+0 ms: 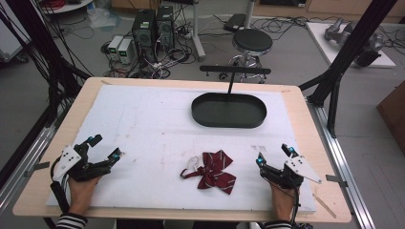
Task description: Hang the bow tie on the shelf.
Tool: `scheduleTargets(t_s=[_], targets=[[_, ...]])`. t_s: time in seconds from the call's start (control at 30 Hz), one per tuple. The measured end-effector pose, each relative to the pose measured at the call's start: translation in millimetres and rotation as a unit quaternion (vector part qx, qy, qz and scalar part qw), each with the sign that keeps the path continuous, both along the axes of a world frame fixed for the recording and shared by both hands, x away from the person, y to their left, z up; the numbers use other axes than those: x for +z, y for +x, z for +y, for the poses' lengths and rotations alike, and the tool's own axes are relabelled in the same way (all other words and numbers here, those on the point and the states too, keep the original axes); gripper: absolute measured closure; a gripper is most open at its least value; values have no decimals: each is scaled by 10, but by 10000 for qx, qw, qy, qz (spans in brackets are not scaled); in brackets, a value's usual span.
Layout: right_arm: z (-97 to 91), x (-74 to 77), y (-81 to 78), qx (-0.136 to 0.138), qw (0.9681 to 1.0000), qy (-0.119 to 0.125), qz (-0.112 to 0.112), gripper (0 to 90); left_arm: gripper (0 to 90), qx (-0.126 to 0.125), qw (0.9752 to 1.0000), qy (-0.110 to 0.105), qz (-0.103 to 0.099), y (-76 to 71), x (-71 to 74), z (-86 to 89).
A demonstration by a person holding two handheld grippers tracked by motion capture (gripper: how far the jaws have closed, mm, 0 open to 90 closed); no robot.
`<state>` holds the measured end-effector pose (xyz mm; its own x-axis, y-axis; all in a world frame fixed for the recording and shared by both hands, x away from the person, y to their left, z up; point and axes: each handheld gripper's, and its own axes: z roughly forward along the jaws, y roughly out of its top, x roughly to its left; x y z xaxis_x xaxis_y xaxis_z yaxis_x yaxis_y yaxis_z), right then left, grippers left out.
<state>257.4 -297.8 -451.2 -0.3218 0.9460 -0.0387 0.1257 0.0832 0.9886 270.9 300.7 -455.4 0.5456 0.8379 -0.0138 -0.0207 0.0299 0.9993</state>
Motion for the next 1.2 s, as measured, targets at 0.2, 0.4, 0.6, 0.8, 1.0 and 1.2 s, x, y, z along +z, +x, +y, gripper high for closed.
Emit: scheduleTargets(t_s=[0.2, 0.4, 0.6, 0.8, 1.0, 1.2], targets=[[-4, 0, -1, 22, 10000, 51, 19, 91, 133, 13, 10000, -18, 31, 8, 1, 4], [11, 1, -4, 2, 10000, -5, 19, 91, 133, 12, 10000, -24, 76, 17, 3, 6], [9, 2, 1, 36, 10000, -30, 46, 91, 133, 19, 10000, -17, 80, 17, 4, 4], [16, 3, 8, 57, 9999, -85, 47, 92, 133, 7, 10000, 7, 58, 12, 3, 2], [22, 10, 10, 72, 9999, -96, 65, 92, 133, 6, 10000, -18, 66, 15, 3, 0], [74, 30, 32, 191, 9991, -284, 240, 92, 133, 0, 10000, -20, 95, 20, 5, 9]])
